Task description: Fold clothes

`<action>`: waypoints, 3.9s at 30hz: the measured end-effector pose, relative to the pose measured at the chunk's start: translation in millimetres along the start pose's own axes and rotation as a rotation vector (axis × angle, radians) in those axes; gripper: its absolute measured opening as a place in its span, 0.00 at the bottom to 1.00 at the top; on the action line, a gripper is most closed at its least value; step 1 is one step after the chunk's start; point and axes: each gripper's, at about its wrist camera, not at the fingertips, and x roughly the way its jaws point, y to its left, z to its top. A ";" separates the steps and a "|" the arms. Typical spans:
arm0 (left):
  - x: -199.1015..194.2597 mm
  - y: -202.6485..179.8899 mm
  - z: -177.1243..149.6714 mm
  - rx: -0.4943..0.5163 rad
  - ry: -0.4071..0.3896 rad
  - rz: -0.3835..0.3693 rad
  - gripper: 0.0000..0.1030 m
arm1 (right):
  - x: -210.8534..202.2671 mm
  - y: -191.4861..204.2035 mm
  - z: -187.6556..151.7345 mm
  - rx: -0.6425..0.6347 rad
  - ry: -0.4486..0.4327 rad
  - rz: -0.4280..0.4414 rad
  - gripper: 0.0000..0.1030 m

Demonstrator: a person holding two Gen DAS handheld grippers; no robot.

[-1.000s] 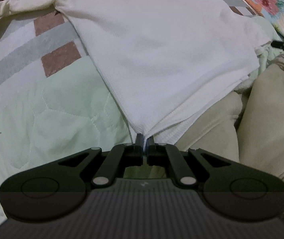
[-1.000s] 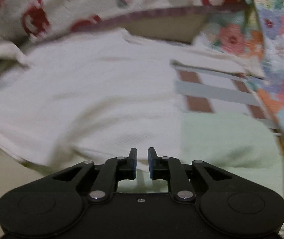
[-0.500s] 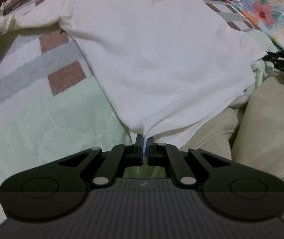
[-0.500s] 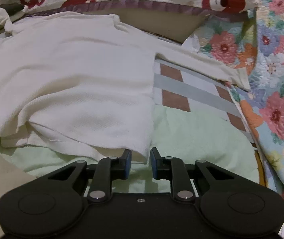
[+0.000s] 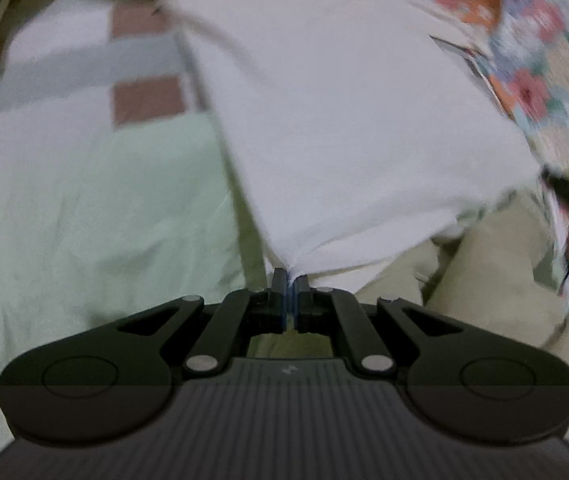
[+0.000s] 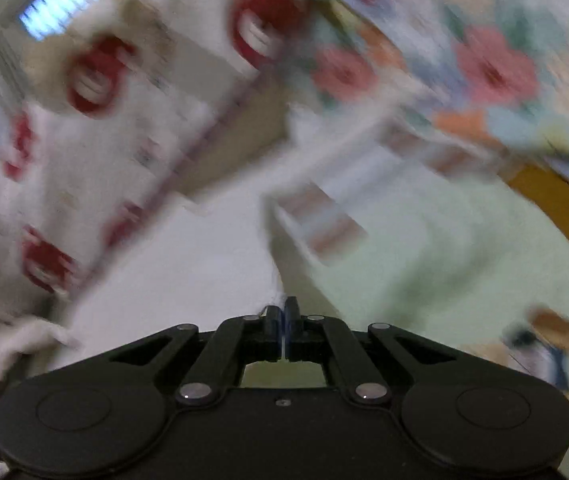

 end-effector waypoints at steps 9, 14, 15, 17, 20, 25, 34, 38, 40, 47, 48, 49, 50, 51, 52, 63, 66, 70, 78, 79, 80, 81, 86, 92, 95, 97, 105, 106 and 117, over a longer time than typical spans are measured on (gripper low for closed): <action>-3.0 -28.8 -1.6 0.218 -0.055 0.129 0.02 | 14.2 -6.2 -9.0 0.057 0.023 0.005 0.02; -46.3 -40.9 3.0 0.317 -0.194 0.120 0.02 | -0.2 -0.6 -1.6 0.060 -0.019 0.045 0.02; -55.5 -38.9 3.6 0.306 -0.222 0.102 0.02 | -3.0 0.5 -0.1 0.061 -0.027 0.053 0.02; -64.0 -31.1 2.7 0.265 -0.231 0.067 0.02 | -8.8 2.7 2.9 0.062 -0.043 0.069 0.02; -51.6 -21.2 -2.4 0.212 -0.157 0.082 0.02 | -12.3 5.1 4.1 0.056 -0.047 0.074 0.02; -51.0 -15.6 -1.0 0.170 -0.158 0.059 0.02 | -32.1 0.7 -4.4 0.048 -0.099 0.119 0.02; 2.8 -27.1 -15.4 0.278 0.014 0.183 0.02 | 8.1 -5.0 -26.2 -0.055 -0.003 -0.099 0.01; -3.7 -38.2 -13.9 0.314 -0.008 0.183 0.04 | 2.6 18.3 -34.6 -0.229 0.061 -0.284 0.09; -6.9 -43.7 -13.1 0.332 -0.019 0.183 0.10 | -15.3 39.7 -44.7 -0.368 0.044 -0.371 0.13; -31.7 -36.1 6.3 0.283 -0.124 0.182 0.20 | -39.5 94.4 -40.5 -0.478 -0.050 -0.273 0.20; -38.0 -32.7 11.3 0.264 -0.158 0.176 0.23 | -35.7 108.7 -32.4 -0.505 -0.050 -0.217 0.23; -47.1 -30.5 16.1 0.250 -0.210 0.174 0.27 | -32.0 123.0 -24.2 -0.533 -0.051 -0.161 0.25; -56.2 -28.3 21.0 0.236 -0.263 0.172 0.30 | -28.3 137.3 -16.1 -0.560 -0.052 -0.105 0.30; -62.3 -26.5 23.1 0.237 -0.298 0.199 0.34 | -24.4 156.0 -7.3 -0.607 -0.046 -0.035 0.35; -68.4 -24.6 25.2 0.238 -0.334 0.226 0.38 | -20.4 175.5 1.6 -0.658 -0.040 0.038 0.36; -94.2 22.1 104.6 0.260 -0.454 0.519 0.40 | 76.8 395.5 126.7 -0.720 0.389 0.380 0.39; -113.6 56.9 144.4 0.114 -0.484 0.508 0.40 | 107.1 446.0 159.8 -0.663 0.488 0.352 0.40; -138.1 91.3 174.0 0.032 -0.538 0.534 0.41 | 124.7 514.9 167.6 -0.793 0.538 0.308 0.40; -155.3 137.7 171.9 -0.019 -0.545 0.594 0.45 | 149.0 557.5 181.1 -0.814 0.617 0.461 0.40; -154.3 141.1 172.5 -0.014 -0.546 0.599 0.45 | 154.2 560.0 199.2 -0.760 0.614 0.447 0.40; -153.7 143.4 172.8 -0.013 -0.557 0.596 0.46 | 158.9 562.8 217.4 -0.708 0.610 0.431 0.40; -152.9 146.3 173.9 -0.007 -0.569 0.586 0.47 | 160.2 570.9 235.9 -0.672 0.604 0.408 0.41; -138.6 153.4 173.0 0.026 -0.602 0.625 0.50 | 140.7 648.9 293.7 -0.773 0.511 0.239 0.41; -132.3 170.0 162.9 -0.046 -0.608 0.599 0.52 | 153.1 717.7 294.2 -0.852 0.482 0.207 0.48; -134.1 176.7 151.9 -0.051 -0.603 0.620 0.55 | 200.0 698.2 242.6 -0.868 0.509 0.267 0.48; -140.1 185.3 142.6 -0.099 -0.588 0.626 0.56 | 232.2 667.6 193.3 -0.879 0.535 0.341 0.48; -162.9 226.9 161.4 -0.384 -0.401 0.415 0.57 | 257.0 521.4 3.7 -1.193 0.356 0.595 0.48; -162.3 229.3 166.0 -0.408 -0.383 0.399 0.57 | 256.9 509.1 -8.0 -1.180 0.335 0.615 0.48; -110.4 226.7 167.7 -0.310 -0.600 0.388 0.65 | 297.1 463.9 -59.4 -1.022 0.297 0.569 0.65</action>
